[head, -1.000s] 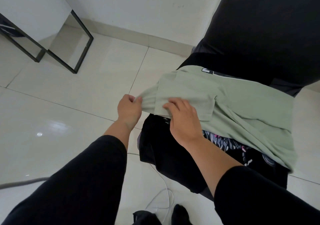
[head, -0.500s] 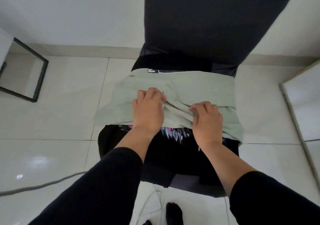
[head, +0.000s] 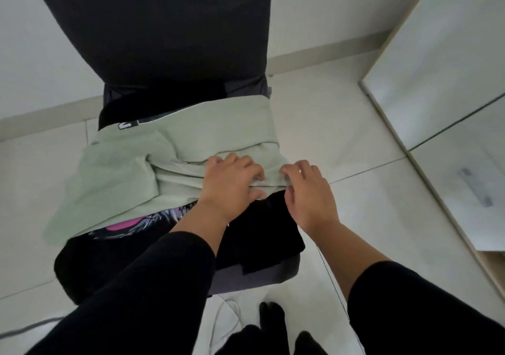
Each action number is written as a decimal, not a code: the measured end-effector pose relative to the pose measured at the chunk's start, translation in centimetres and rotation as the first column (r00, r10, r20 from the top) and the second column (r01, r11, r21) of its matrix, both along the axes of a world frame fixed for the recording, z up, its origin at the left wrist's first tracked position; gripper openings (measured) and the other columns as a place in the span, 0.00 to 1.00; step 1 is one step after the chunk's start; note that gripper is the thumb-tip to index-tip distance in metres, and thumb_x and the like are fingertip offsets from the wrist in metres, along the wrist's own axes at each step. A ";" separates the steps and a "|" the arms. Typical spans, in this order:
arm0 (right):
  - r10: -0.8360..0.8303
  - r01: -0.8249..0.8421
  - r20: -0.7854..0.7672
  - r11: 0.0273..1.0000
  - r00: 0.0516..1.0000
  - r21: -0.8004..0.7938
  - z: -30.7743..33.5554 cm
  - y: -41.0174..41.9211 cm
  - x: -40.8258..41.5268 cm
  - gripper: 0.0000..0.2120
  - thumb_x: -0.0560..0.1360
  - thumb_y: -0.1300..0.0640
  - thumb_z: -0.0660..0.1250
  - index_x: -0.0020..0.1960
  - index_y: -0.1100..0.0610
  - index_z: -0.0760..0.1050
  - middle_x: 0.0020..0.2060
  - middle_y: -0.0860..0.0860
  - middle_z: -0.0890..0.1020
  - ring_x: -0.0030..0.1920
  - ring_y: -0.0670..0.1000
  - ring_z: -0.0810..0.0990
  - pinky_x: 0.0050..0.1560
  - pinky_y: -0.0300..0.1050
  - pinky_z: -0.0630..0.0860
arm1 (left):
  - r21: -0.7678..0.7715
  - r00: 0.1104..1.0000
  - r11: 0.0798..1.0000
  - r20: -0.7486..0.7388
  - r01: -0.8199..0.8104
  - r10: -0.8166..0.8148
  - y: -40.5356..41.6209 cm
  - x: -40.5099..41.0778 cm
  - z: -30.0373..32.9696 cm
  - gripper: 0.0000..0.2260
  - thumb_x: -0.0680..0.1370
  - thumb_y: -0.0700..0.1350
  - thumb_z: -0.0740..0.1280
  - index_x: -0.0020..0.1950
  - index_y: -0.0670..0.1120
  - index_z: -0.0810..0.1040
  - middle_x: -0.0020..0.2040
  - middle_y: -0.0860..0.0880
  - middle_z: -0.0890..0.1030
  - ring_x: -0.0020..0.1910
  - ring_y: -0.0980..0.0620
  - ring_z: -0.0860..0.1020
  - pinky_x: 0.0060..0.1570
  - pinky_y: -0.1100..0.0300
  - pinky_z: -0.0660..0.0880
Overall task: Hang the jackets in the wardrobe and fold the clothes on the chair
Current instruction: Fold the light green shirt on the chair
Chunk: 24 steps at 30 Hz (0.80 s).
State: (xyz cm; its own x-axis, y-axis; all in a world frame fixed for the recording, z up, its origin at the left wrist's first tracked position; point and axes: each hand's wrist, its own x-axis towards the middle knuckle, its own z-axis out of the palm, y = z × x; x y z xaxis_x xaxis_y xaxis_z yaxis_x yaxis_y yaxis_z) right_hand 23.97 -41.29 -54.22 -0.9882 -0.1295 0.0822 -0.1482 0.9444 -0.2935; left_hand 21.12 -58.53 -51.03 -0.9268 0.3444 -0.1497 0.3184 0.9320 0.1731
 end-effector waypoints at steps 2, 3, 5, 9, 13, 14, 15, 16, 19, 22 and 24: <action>-0.073 0.075 0.078 0.997 0.994 -0.024 -0.1 0.5 0.0 0.14 0.74 0.60 0.63 0.60 0.54 0.73 0.50 0.52 0.77 0.48 0.57 0.75 0.46 0.50 0.70 | -0.023 0.998 0.999 -0.048 0.030 -0.031 0.7 0.0 0.1 0.10 0.77 0.59 0.61 0.55 0.59 0.75 0.56 0.59 0.76 0.59 0.55 0.71 0.58 0.54 0.60; -0.106 0.109 0.093 0.993 0.990 -0.033 -0.1 0.6 -0.1 0.13 0.76 0.58 0.62 0.60 0.53 0.73 0.49 0.50 0.78 0.49 0.56 0.75 0.48 0.50 0.68 | -0.007 0.996 1.000 -0.082 0.025 -0.025 1.0 0.1 0.3 0.08 0.79 0.57 0.59 0.53 0.58 0.75 0.53 0.59 0.77 0.57 0.55 0.72 0.57 0.55 0.60; -0.159 0.162 0.088 0.986 0.983 -0.030 0.1 0.7 -0.7 0.10 0.78 0.56 0.59 0.58 0.51 0.74 0.48 0.47 0.80 0.50 0.54 0.75 0.51 0.48 0.65 | 0.060 0.992 0.998 -0.123 -0.007 0.014 1.7 -0.1 0.6 0.07 0.80 0.52 0.57 0.50 0.54 0.73 0.46 0.56 0.78 0.50 0.53 0.75 0.56 0.55 0.61; -0.339 0.352 0.095 0.914 0.936 -0.200 1.0 0.4 -2.1 0.08 0.76 0.59 0.58 0.51 0.53 0.74 0.37 0.49 0.78 0.43 0.54 0.76 0.50 0.46 0.68 | 0.166 0.988 0.985 -0.131 -0.055 0.077 3.0 -1.0 1.3 0.07 0.82 0.48 0.54 0.51 0.48 0.69 0.40 0.54 0.73 0.41 0.50 0.76 0.47 0.56 0.66; -0.360 0.494 0.352 0.743 0.864 -0.451 2.3 0.9 -3.9 0.06 0.74 0.60 0.56 0.44 0.51 0.69 0.31 0.47 0.75 0.37 0.54 0.74 0.52 0.51 0.71 | 0.198 0.991 0.980 -0.122 -0.035 0.060 3.0 -2.4 1.7 0.10 0.81 0.53 0.58 0.56 0.49 0.72 0.48 0.53 0.77 0.48 0.50 0.75 0.47 0.55 0.68; -0.321 0.469 0.382 0.787 0.866 -0.401 2.6 1.1 -4.2 0.06 0.73 0.58 0.55 0.44 0.50 0.69 0.32 0.47 0.75 0.40 0.54 0.74 0.54 0.51 0.68 | 0.200 0.990 0.979 -0.118 -0.049 0.073 2.9 -2.8 1.7 0.10 0.81 0.53 0.58 0.56 0.50 0.73 0.50 0.53 0.77 0.49 0.50 0.75 0.48 0.54 0.69; -0.284 0.417 0.379 0.845 0.881 -0.335 2.9 1.4 -4.5 0.07 0.72 0.56 0.54 0.46 0.49 0.69 0.33 0.48 0.75 0.42 0.54 0.73 0.54 0.49 0.65 | 0.211 0.988 0.975 -0.113 -0.077 0.102 2.9 -3.2 1.8 0.10 0.81 0.53 0.58 0.56 0.50 0.74 0.50 0.53 0.78 0.50 0.50 0.75 0.49 0.54 0.69; -0.246 0.353 0.357 0.896 0.901 -0.271 3.1 1.7 -4.7 0.09 0.71 0.53 0.53 0.47 0.48 0.70 0.35 0.48 0.75 0.45 0.53 0.72 0.54 0.48 0.62 | 0.221 0.985 0.969 -0.108 -0.109 0.136 2.9 -3.6 1.9 0.10 0.81 0.53 0.58 0.55 0.50 0.75 0.49 0.53 0.78 0.50 0.49 0.75 0.49 0.53 0.69; -0.163 0.191 0.306 0.980 0.938 -0.063 3.6 2.1 -5.4 0.14 0.70 0.54 0.56 0.54 0.49 0.72 0.40 0.48 0.75 0.51 0.53 0.70 0.53 0.48 0.59 | 0.221 0.971 0.958 -0.113 -0.181 0.210 3.2 -4.4 1.9 0.11 0.82 0.52 0.56 0.52 0.49 0.75 0.47 0.51 0.78 0.48 0.48 0.75 0.45 0.52 0.70; -0.258 0.240 0.255 0.966 0.932 0.102 3.6 3.0 -6.8 0.16 0.73 0.60 0.57 0.57 0.49 0.75 0.48 0.49 0.76 0.55 0.55 0.69 0.53 0.49 0.61 | 0.220 0.971 0.956 -0.095 -0.194 0.219 3.5 -5.2 1.6 0.11 0.82 0.52 0.56 0.53 0.49 0.76 0.49 0.50 0.77 0.48 0.48 0.76 0.45 0.51 0.71; -0.348 0.342 0.199 0.937 0.916 0.065 3.4 3.6 -8.0 0.18 0.73 0.64 0.56 0.56 0.48 0.76 0.49 0.49 0.78 0.55 0.54 0.70 0.51 0.48 0.60 | 0.245 0.972 0.949 -0.074 -0.200 0.224 3.4 -5.8 1.4 0.12 0.82 0.52 0.56 0.55 0.49 0.76 0.51 0.50 0.75 0.48 0.48 0.76 0.43 0.51 0.73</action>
